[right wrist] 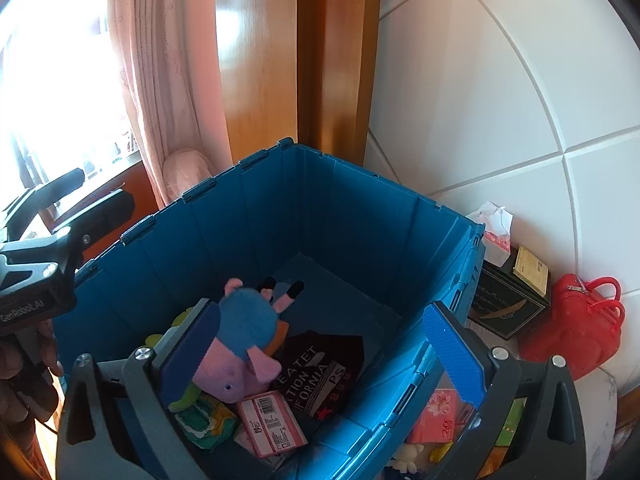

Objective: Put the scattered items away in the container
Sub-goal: 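Open both tools to drop the pig plush and maroon hat into the crate, then move both tools back toward the toy pile on the table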

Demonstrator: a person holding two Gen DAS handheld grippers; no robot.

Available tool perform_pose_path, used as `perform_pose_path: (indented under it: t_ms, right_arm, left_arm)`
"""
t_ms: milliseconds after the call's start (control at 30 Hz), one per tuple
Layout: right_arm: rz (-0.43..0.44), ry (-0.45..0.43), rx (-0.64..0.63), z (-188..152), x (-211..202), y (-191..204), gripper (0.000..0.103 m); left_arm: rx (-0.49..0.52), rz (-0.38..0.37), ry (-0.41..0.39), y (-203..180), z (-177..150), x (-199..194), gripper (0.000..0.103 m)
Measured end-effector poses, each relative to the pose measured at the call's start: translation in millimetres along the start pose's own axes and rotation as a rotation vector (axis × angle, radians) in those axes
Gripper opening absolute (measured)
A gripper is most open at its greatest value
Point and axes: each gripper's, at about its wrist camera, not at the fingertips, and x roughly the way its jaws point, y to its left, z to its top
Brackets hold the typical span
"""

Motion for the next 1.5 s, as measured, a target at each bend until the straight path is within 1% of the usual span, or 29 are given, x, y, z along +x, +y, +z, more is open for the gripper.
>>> perform_pose_path:
  t_ms: [233, 400, 633, 833, 1033, 1333, 1500]
  right_arm:
    - [0.000, -0.010, 0.015, -13.7, -19.3, 1.0, 0.103]
    - [-0.003, -0.008, 0.022, -29.8, -32.9, -2.5, 0.103]
    - [-0.007, -0.025, 0.047, -60.5, -67.2, -16.0, 0.103]
    - [-0.019, -0.038, 0.083, -92.0, -100.9, -44.8, 0.103]
    - [-0.096, -0.027, 0.120, -127.5, -133.2, -78.7, 0.103]
    - [-0.163, -0.017, 0.197, -195.1, -182.6, -123.6, 0.103]
    - [-0.193, 0.000, 0.250, -233.8, -207.2, -163.9, 0.103]
  left_arm:
    - [0.009, -0.014, 0.017, -9.0, -9.5, -8.1, 0.102]
    - [0.016, -0.025, 0.019, -21.4, -14.3, -21.3, 0.102]
    - [0.060, -0.063, 0.008, -56.0, -16.8, -51.0, 0.102]
    - [0.110, -0.099, 0.000, -104.9, -19.9, -81.2, 0.102]
    - [0.144, -0.140, 0.009, -161.1, -29.9, -106.5, 0.102]
    - [0.198, -0.210, 0.037, -246.0, -53.4, -133.6, 0.102]
    - [0.230, -0.246, 0.063, -287.4, -72.5, -145.6, 0.102]
